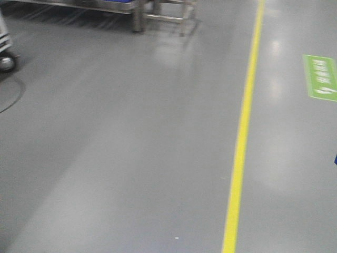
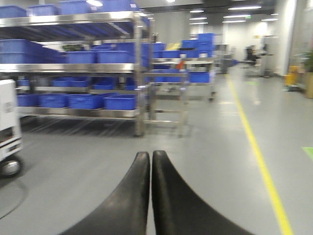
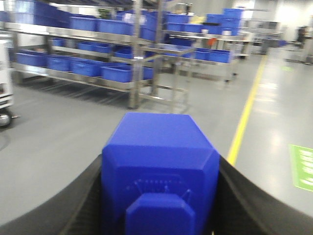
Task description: Pour parts from conveyor to right shelf
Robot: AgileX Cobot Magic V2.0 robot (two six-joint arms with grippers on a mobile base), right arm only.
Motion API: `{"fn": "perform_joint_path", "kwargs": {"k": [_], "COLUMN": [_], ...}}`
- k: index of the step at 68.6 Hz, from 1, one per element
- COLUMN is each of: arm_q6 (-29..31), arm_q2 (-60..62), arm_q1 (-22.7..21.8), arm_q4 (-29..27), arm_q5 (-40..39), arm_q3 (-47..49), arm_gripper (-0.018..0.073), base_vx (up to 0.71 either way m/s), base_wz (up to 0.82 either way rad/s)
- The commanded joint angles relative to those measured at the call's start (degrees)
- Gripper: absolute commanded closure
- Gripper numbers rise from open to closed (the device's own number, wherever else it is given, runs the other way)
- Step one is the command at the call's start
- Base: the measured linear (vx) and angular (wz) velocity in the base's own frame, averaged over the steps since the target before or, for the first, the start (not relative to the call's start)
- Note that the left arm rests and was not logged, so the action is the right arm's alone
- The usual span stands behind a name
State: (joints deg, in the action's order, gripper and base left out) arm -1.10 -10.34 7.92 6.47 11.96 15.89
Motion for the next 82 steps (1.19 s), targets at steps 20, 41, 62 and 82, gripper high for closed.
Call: {"fn": "perform_joint_path", "kwargs": {"k": [20, 41, 62, 82], "arm_q6": [0.15, 0.15, 0.15, 0.15], "arm_q2": [-0.73, -0.73, -0.73, -0.73], "arm_q1": [-0.2, -0.2, -0.2, -0.2], "arm_q4": [0.42, 0.42, 0.42, 0.42], "arm_q5": [-4.7, -4.7, -4.77, -4.77], "arm_q3": [1.57, 1.57, 1.57, 1.57], "arm_gripper": [0.0568, 0.0568, 0.0568, 0.0568], "base_vx": [0.05, 0.08, 0.18, 0.3], "base_wz": [-0.78, -0.37, -0.12, -0.07]}}
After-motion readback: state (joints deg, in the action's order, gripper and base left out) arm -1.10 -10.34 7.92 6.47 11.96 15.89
